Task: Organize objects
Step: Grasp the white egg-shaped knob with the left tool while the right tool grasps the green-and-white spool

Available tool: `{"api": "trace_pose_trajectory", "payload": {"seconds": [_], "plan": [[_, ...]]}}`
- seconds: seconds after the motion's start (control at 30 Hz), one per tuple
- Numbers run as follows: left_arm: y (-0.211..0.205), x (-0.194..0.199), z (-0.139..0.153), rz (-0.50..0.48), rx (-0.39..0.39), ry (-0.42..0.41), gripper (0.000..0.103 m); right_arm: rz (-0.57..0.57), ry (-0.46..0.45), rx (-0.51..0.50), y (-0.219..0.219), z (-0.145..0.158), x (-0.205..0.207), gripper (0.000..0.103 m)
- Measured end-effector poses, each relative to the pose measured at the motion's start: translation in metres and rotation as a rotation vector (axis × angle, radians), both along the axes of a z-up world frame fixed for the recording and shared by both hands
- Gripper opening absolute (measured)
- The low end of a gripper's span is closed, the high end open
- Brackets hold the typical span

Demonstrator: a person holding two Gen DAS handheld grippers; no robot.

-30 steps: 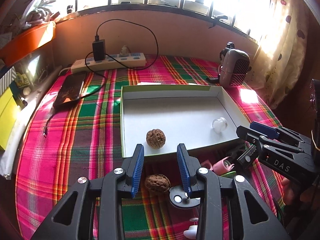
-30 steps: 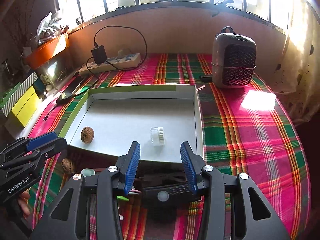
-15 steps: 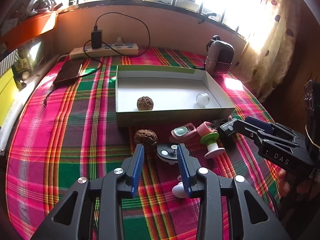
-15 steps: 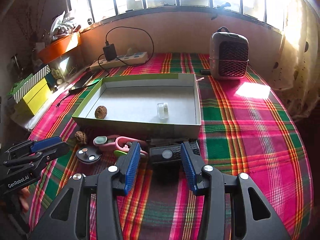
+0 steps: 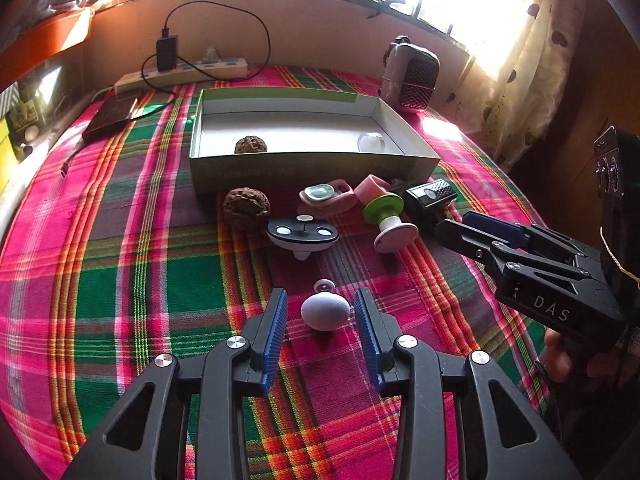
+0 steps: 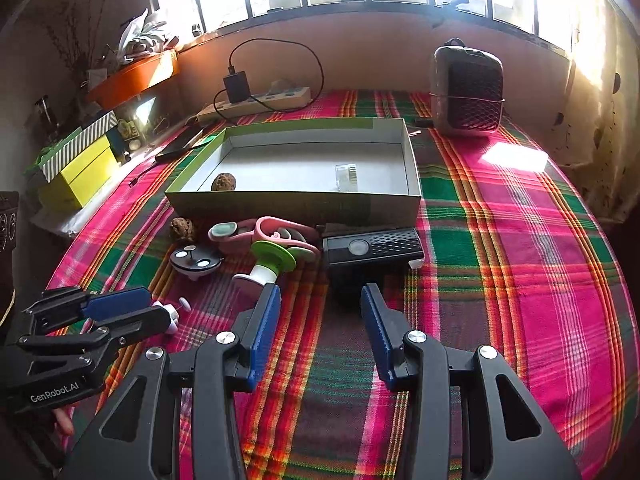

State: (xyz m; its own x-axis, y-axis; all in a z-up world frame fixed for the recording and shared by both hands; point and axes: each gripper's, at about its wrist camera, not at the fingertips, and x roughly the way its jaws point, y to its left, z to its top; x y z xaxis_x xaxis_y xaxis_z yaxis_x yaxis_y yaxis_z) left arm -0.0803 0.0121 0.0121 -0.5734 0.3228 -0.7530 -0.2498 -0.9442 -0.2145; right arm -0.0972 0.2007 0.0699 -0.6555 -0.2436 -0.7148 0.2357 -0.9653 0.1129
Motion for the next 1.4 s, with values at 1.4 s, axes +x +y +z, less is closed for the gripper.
{"api": "trace_pose_trajectory", "payload": {"seconds": [1.4], "plan": [[-0.02, -0.008, -0.011, 0.098, -0.045, 0.02, 0.024, 0.067, -0.048, -0.01, -0.038, -0.012, -0.023, 0.044]]}}
